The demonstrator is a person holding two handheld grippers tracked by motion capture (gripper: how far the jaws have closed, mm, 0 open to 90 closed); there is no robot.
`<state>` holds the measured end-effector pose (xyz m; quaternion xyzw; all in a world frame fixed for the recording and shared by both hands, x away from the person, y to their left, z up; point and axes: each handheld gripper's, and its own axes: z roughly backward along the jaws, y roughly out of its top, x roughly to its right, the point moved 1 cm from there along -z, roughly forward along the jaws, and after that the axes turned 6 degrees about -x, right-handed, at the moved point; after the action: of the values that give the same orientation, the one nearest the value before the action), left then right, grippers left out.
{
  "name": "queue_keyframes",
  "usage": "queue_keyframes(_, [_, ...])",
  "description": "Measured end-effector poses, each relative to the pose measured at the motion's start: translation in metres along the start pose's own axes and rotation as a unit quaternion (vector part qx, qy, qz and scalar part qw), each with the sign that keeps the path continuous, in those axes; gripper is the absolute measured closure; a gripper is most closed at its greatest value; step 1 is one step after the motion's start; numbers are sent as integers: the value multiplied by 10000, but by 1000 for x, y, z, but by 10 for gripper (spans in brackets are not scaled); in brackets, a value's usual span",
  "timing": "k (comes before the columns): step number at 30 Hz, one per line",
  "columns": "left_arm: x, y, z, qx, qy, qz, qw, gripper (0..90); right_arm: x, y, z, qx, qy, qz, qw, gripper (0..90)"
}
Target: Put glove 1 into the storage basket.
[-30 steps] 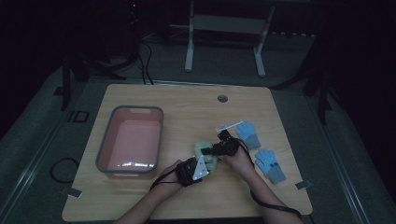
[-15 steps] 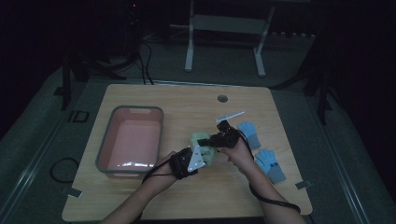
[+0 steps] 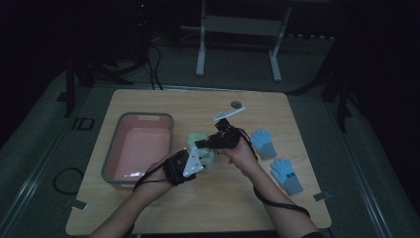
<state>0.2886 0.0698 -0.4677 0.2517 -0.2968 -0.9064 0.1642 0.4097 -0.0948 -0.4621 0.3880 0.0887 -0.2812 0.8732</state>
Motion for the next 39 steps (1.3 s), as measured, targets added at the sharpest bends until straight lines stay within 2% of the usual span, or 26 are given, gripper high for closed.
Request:
queue_keyframes(5, [-8, -8, 10, -69, 89, 72, 9999, 757, -11, 21, -11, -44, 80, 135, 9999, 715])
queue_keyframes(12, [-19, -20, 25, -186, 229, 113, 9995, 757, -22, 39, -23, -82, 103, 254, 9996, 715])
queue_keyframes(14, [-26, -29, 37, -273, 333, 141, 9990, 760, -33, 54, -34, -118, 132, 379, 9991, 716])
queue_keyframes(22, [-34, -49, 52, -368, 485, 291, 9977, 760, -50, 76, -53, -183, 198, 570, 9980, 716])
queue_keyframes(26, [-37, -62, 59, -457, 534, 352, 9969, 760, -61, 87, -69, -315, 216, 731, 9966, 716])
queue_keyframes(28, [-39, -69, 63, -514, 593, 378, 9962, 761, -67, 94, -80, -358, 318, 784, 9958, 716])
queue_keyframes(30, [-42, -76, 66, -554, 621, 448, 9955, 761, -68, 97, -84, -365, 368, 765, 9957, 716])
queue_keyframes(32, [-44, -83, 68, -636, 674, 470, 9946, 761, -74, 104, -98, -411, 403, 804, 9951, 716])
queue_keyframes(36, [-48, -100, 71, -747, 671, 608, 9931, 761, -80, 109, -111, -444, 420, 884, 9942, 716])
queue_keyframes(37, [-49, -104, 71, -777, 668, 634, 9927, 761, -82, 110, -121, -444, 497, 865, 9940, 716])
queue_keyframes(39, [-50, -110, 70, -845, 653, 684, 9919, 761, -82, 111, -126, -455, 509, 847, 9941, 716])
